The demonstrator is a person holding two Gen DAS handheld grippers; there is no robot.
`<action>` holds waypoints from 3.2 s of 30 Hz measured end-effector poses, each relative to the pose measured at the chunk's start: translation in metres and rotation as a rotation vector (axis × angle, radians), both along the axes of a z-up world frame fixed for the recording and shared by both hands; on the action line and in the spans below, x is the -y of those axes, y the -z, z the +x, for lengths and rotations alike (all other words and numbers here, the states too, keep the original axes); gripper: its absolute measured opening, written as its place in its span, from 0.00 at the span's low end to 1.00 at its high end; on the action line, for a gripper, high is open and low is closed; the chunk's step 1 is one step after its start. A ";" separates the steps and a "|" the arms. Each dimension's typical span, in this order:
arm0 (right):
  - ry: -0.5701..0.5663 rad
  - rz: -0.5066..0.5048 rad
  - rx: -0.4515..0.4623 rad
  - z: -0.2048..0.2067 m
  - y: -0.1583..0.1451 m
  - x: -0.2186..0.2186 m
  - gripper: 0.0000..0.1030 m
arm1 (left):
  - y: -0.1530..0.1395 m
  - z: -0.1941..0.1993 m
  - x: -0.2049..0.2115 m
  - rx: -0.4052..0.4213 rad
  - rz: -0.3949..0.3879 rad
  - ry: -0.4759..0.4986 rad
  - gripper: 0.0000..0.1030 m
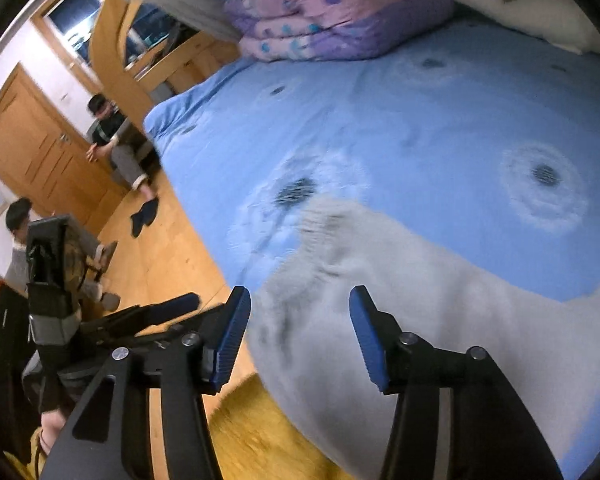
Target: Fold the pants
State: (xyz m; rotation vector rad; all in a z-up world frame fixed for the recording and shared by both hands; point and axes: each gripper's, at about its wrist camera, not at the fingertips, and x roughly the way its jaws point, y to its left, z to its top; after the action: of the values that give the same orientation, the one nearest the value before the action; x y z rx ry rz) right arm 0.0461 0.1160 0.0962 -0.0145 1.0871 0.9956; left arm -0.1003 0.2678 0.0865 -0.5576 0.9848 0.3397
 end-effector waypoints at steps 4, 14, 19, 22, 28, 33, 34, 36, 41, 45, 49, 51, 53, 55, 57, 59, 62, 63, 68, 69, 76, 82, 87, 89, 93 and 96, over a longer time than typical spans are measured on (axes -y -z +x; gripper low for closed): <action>0.099 -0.039 0.018 0.013 0.002 0.041 0.51 | -0.006 0.009 0.015 0.030 -0.016 0.039 0.62; 0.248 -0.136 -0.003 0.016 0.027 0.119 0.51 | 0.021 0.045 0.034 -0.024 -0.038 0.066 0.41; 0.263 -0.171 -0.025 0.010 0.045 0.132 0.51 | 0.027 0.048 0.036 -0.039 0.005 0.038 0.14; 0.269 -0.178 -0.032 0.008 0.049 0.136 0.51 | 0.014 0.037 0.033 0.012 -0.032 0.024 0.10; 0.262 -0.181 -0.012 0.004 0.050 0.145 0.51 | 0.013 0.019 0.018 -0.016 -0.007 0.023 0.11; 0.248 -0.204 -0.014 0.004 0.059 0.142 0.51 | 0.037 0.021 0.013 -0.084 -0.029 0.022 0.24; 0.241 -0.209 -0.009 0.003 0.059 0.142 0.51 | 0.034 0.021 0.013 -0.091 -0.018 0.027 0.26; 0.239 -0.212 -0.013 0.004 0.057 0.143 0.51 | 0.021 0.020 0.014 -0.087 -0.009 0.041 0.26; 0.296 -0.180 0.025 0.017 0.040 0.150 0.51 | -0.025 0.029 0.027 0.003 0.100 0.096 0.31; 0.361 -0.163 0.039 0.039 0.032 0.154 0.51 | -0.027 0.065 0.044 0.033 0.108 0.171 0.35; 0.396 -0.177 0.053 0.057 0.035 0.154 0.51 | -0.004 0.104 0.062 0.030 0.086 0.265 0.35; 0.400 -0.206 0.047 0.064 0.044 0.150 0.51 | 0.014 0.120 0.067 -0.006 0.107 0.291 0.35; 0.401 -0.242 0.026 0.071 0.057 0.149 0.51 | 0.035 0.131 0.065 -0.071 0.137 0.286 0.32; 0.395 -0.266 -0.008 0.078 0.077 0.150 0.50 | 0.044 0.133 0.061 -0.052 0.140 0.283 0.31; 0.394 -0.235 0.031 0.078 0.082 0.152 0.50 | 0.047 0.132 0.060 -0.036 0.144 0.290 0.31; 0.387 -0.232 0.062 0.077 0.083 0.151 0.50 | 0.048 0.133 0.062 -0.033 0.164 0.307 0.30; 0.381 -0.233 0.088 0.076 0.083 0.149 0.51 | 0.048 0.132 0.065 -0.041 0.189 0.322 0.31; 0.383 -0.226 0.085 0.076 0.083 0.150 0.51 | 0.047 0.131 0.065 -0.043 0.191 0.321 0.31; 0.410 -0.180 0.017 0.074 0.073 0.164 0.51 | 0.032 0.116 0.070 -0.069 0.178 0.295 0.31; 0.421 -0.171 0.003 0.072 0.069 0.168 0.51 | 0.029 0.113 0.071 -0.072 0.177 0.294 0.31; 0.465 -0.140 -0.053 0.046 0.048 0.199 0.51 | 0.019 0.080 0.075 -0.079 0.116 0.269 0.35; 0.474 -0.131 -0.105 0.023 0.047 0.212 0.51 | 0.023 0.066 0.083 -0.098 0.099 0.267 0.35; 0.456 -0.148 -0.152 0.007 0.060 0.209 0.51 | 0.029 0.064 0.084 -0.100 0.094 0.262 0.36; 0.449 -0.167 -0.169 0.004 0.068 0.206 0.51 | 0.030 0.064 0.085 -0.103 0.095 0.266 0.37; 0.443 -0.179 -0.161 0.001 0.076 0.200 0.53 | 0.032 0.064 0.086 -0.101 0.103 0.271 0.39; 0.434 -0.169 -0.168 0.002 0.080 0.199 0.57 | 0.032 0.064 0.087 -0.099 0.103 0.267 0.40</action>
State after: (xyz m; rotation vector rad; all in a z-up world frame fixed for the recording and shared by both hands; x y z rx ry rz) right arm 0.0484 -0.0832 0.0159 0.1637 1.2595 0.5204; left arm -0.0366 0.1806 0.0541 -0.3124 1.1158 0.1793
